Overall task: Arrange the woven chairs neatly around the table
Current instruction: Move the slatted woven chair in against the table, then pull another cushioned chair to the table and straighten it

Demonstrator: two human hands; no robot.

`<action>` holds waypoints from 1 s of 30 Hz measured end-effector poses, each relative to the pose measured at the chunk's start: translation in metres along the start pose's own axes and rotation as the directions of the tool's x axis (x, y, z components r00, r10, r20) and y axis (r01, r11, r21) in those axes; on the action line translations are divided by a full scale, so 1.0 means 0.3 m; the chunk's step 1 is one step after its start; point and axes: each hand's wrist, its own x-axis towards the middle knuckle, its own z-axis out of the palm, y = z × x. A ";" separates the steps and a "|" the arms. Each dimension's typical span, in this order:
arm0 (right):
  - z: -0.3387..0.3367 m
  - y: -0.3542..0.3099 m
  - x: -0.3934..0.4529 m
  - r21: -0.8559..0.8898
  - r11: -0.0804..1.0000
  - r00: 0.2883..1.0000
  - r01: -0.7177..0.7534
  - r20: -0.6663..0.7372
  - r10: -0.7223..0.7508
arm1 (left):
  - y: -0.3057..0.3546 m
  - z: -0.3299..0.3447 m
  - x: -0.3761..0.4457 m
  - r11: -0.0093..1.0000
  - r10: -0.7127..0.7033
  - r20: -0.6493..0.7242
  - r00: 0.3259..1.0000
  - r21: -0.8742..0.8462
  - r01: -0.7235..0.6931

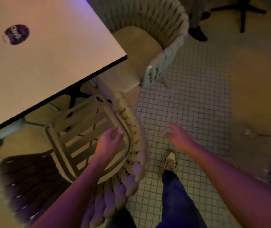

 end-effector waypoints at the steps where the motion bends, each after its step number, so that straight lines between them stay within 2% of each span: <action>1: -0.055 0.055 0.012 0.015 1.000 1.000 -0.021 0.016 0.021 | 0.079 0.060 0.029 1.000 0.016 0.016 1.000 -0.009 -0.016; 6: -0.383 0.237 0.102 0.026 0.998 0.999 -0.050 0.014 0.049 | 0.484 0.384 0.167 0.999 0.049 0.062 0.997 -0.028 -0.047; 12: -0.741 0.247 0.318 -0.043 0.999 0.995 0.010 -0.096 -0.014 | 0.824 0.588 0.367 0.997 0.073 0.154 0.985 -0.003 -0.074; 15: -0.870 0.200 0.466 -0.081 0.995 0.993 0.052 -0.100 -0.060 | 0.934 0.600 0.518 0.992 0.094 0.113 0.989 0.067 -0.102; 17: -0.951 0.157 0.586 -0.123 0.987 0.991 0.099 -0.077 -0.109 | 0.983 0.587 0.622 0.993 0.104 0.035 0.994 0.047 -0.106; 20: -1.085 0.090 0.766 -0.175 0.974 0.987 0.145 -0.044 -0.155 | 1.020 0.563 0.761 0.999 0.014 -0.031 0.999 -0.036 -0.015; 26: -1.343 -0.092 1.134 -0.242 0.946 0.975 0.216 0.006 -0.221 | 1.079 0.496 0.914 0.981 -0.181 0.022 0.983 -0.068 0.183; 28: -1.400 -0.143 1.225 -0.251 0.938 0.969 0.241 0.011 -0.246 | 1.110 0.481 0.925 0.964 -0.238 0.053 0.970 -0.111 0.242; 30: -1.463 -0.195 1.343 -0.273 0.921 0.959 0.279 0.036 -0.280 | 1.151 0.476 0.957 0.912 -0.335 0.170 0.927 -0.190 0.364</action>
